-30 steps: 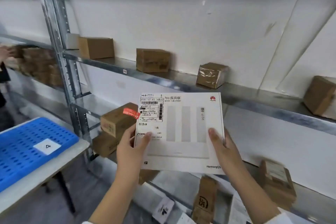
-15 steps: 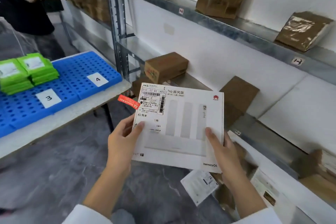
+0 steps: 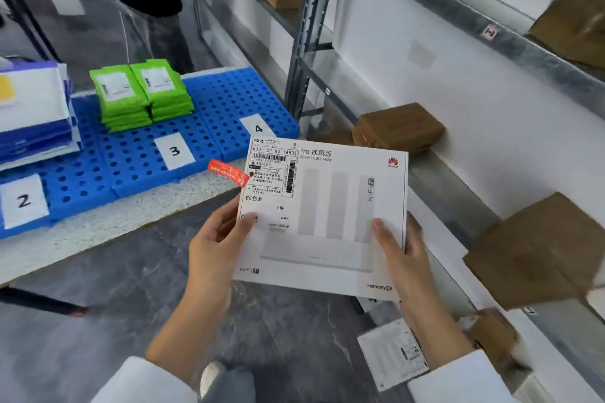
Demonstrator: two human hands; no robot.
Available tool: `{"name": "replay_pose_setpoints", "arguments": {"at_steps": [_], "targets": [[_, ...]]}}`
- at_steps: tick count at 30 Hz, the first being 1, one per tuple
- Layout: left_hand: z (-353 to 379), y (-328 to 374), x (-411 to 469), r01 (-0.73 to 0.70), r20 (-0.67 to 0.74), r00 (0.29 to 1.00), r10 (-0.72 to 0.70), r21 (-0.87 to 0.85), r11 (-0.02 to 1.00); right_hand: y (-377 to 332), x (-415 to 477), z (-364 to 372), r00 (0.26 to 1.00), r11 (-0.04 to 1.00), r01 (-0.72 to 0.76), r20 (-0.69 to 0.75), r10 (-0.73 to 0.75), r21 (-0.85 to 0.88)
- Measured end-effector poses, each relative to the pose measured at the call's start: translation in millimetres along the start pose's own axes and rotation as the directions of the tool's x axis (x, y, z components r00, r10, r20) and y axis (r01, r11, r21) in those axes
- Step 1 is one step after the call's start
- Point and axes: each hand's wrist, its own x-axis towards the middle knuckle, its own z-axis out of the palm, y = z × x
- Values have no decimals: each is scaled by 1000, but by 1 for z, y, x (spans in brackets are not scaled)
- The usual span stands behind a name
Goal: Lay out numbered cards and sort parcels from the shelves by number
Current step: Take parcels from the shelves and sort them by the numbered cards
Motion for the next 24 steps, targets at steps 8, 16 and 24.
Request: {"name": "replay_pose_setpoints", "arguments": {"at_steps": [8, 16, 24], "targets": [[-57, 41, 59, -18, -85, 996, 10, -95, 995, -43, 40, 94, 996, 995, 29, 90, -20, -97], [-80, 55, 98, -51, -200, 980, 21, -145, 988, -60, 78, 149, 976, 990, 74, 213, -47, -120], [-49, 63, 155, -93, -331, 943, 35, -160, 983, -85, 159, 174, 945, 993, 86, 321, -56, -80]]}}
